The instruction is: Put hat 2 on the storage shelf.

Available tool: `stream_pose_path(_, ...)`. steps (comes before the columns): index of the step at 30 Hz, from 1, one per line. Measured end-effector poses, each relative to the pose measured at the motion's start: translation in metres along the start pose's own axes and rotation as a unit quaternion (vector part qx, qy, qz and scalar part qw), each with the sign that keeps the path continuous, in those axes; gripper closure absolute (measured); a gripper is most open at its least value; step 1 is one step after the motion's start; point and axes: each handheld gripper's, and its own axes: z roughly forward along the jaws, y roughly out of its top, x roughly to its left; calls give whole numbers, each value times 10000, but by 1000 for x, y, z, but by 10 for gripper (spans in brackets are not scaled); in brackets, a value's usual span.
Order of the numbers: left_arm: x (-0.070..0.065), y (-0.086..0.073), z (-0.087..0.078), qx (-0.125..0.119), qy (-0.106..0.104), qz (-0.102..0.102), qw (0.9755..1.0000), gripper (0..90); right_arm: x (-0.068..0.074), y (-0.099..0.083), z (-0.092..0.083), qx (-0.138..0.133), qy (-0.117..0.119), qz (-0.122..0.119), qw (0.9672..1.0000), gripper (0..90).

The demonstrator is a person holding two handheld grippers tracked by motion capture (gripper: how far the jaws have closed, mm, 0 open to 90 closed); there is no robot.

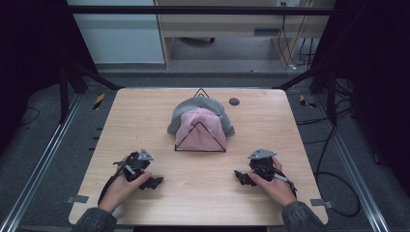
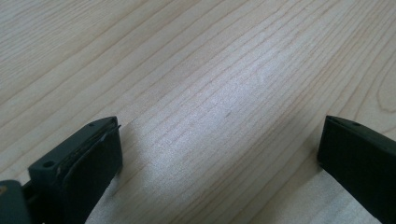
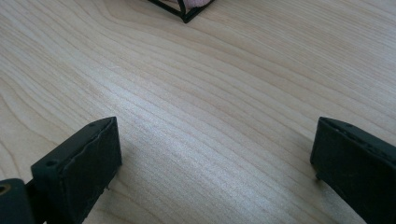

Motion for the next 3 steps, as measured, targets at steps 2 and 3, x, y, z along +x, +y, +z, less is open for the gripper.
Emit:
stream_pose_path(2,0,0,0,6,-3,2,10000,0,0,0,0,-4,-5,5,10000,19)
stream_pose_path(3,0,0,0,8,-4,3,10000,0,0,0,0,-3,-6,5,10000,19)
